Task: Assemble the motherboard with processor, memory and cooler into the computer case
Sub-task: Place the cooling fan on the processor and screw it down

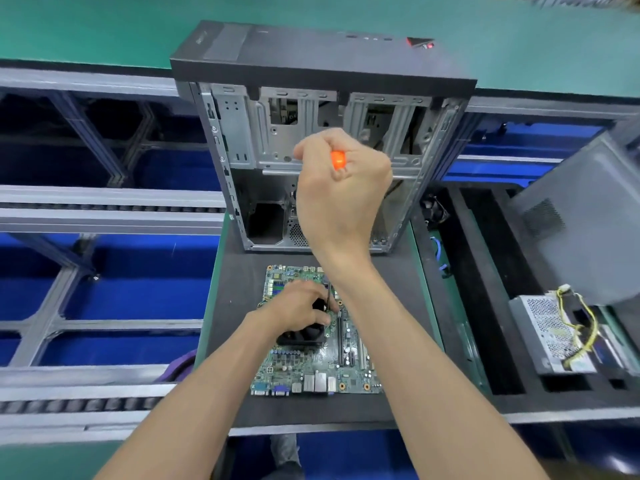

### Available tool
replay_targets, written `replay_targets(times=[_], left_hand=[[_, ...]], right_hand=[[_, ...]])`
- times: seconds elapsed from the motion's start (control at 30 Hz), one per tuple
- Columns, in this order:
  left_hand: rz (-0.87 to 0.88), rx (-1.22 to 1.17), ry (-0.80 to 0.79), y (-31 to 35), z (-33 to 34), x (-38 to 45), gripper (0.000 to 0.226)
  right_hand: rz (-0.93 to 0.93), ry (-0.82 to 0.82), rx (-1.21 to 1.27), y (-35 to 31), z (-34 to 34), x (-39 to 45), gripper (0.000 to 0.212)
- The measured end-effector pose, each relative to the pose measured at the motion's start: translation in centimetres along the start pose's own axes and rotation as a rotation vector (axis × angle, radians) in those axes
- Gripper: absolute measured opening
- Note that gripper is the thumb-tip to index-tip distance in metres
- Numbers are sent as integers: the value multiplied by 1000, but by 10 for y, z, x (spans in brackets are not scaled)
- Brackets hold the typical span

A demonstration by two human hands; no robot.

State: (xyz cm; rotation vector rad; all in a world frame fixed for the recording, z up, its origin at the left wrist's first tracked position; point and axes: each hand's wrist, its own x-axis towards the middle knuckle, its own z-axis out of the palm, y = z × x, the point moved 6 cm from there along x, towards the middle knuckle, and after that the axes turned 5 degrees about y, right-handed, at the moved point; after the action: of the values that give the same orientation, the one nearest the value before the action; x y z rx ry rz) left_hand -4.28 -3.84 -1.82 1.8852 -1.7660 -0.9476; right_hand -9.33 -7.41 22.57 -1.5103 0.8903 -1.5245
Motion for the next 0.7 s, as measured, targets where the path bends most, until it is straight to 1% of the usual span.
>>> replay_targets(times=[0.03,0.13,0.23,0.3,0.33,0.4,0.47,0.53,0.63,0.7], left_hand=[[-17,-11,-5,-1,-1,-1,6],[-80,-35,-42,-6,0,-2,18],[-62,-31,-41,-4,0,-1,17],[-48,-35,-37,-3,0,1,18],[-44,-26,-39,-3,0,1,18],[-39,0,-43,-4,1,1,18],[-38,2,-42,-5,1,2,17],[-38,-7,-35,-6,2,2,17],[-42,9,-33,-7,3,2,17],[-46,3,-26,-8,3,3,17]], right_hand=[[12,-121,46,-1,5,0,25],[73,-607,202,-2,15,6,29],[56,-1089,330,-8,13,14,27],[139,-1298,421,-8,14,17,24],[196,-1356,443,-6,17,16,24],[284,-1381,449,0,21,12,22],[338,-1332,473,5,22,8,22],[341,-1237,461,9,20,8,27],[326,-1067,408,13,16,11,41],[312,-963,388,11,15,10,44]])
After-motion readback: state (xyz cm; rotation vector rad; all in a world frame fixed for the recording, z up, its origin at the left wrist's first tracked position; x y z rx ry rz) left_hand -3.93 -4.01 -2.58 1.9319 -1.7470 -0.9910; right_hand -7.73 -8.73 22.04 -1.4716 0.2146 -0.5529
